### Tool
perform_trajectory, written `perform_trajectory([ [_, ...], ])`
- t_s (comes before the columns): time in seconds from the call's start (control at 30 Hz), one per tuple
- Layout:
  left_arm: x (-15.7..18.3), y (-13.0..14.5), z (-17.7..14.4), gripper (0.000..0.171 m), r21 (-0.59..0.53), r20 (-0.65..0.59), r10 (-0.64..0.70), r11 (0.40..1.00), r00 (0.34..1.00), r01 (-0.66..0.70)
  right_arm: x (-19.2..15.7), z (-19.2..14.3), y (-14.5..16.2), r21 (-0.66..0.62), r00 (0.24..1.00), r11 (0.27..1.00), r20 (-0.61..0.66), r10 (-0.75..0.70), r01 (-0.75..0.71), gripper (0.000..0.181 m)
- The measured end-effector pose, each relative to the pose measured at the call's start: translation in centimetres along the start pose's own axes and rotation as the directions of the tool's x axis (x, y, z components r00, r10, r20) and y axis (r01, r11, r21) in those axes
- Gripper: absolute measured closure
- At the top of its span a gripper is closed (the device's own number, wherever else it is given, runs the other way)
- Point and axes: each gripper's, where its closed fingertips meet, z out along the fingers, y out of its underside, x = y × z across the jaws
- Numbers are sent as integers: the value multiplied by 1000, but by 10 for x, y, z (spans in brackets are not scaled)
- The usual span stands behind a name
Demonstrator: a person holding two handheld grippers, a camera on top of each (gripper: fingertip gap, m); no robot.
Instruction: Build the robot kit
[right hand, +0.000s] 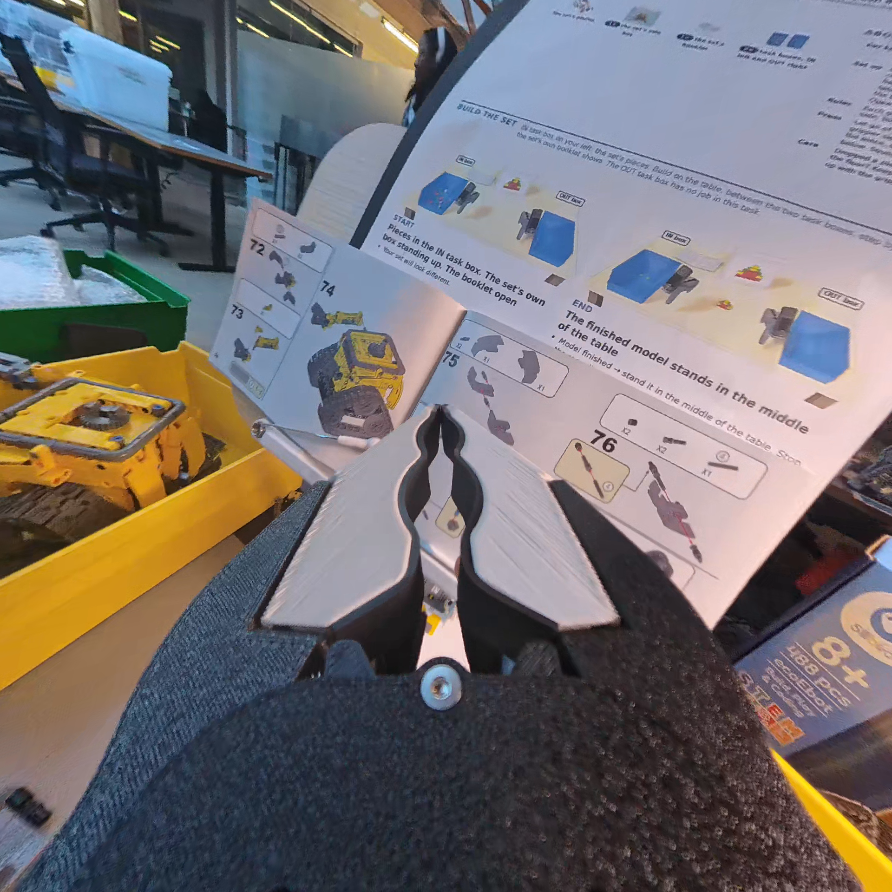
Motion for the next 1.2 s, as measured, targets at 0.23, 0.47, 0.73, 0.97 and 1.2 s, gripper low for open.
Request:
perform_trajectory([
  [0.23, 1, 1, 1, 108, -7, -15, -11, 1000, 1000, 11, 24, 42, 10, -57, 998, 998, -58, -18, 15, 181],
  [0.47, 2, 1, 2, 109, -8, -25, -11, 1000, 1000, 11, 9, 27, 53, -161, 994, 981, -17, -110, 105, 181],
  [0.73, 0, 1, 3, 110, -8, -15, -15, 1000, 1000, 15, 4, 11, 66, -198, 972, 953, -1, -233, 228, 181],
  [0.97, -5, 2, 2, 111, -6, -6, -33, 999, 999, 33, 26, -5, 72, -215, 969, 947, -16, -246, 237, 181],
  [1.2, -5, 1, 2, 111, -6, -1, -25, 1000, 1000, 25, 52, -22, 82, -215, 979, 959, -34, -199, 187, 181],
])
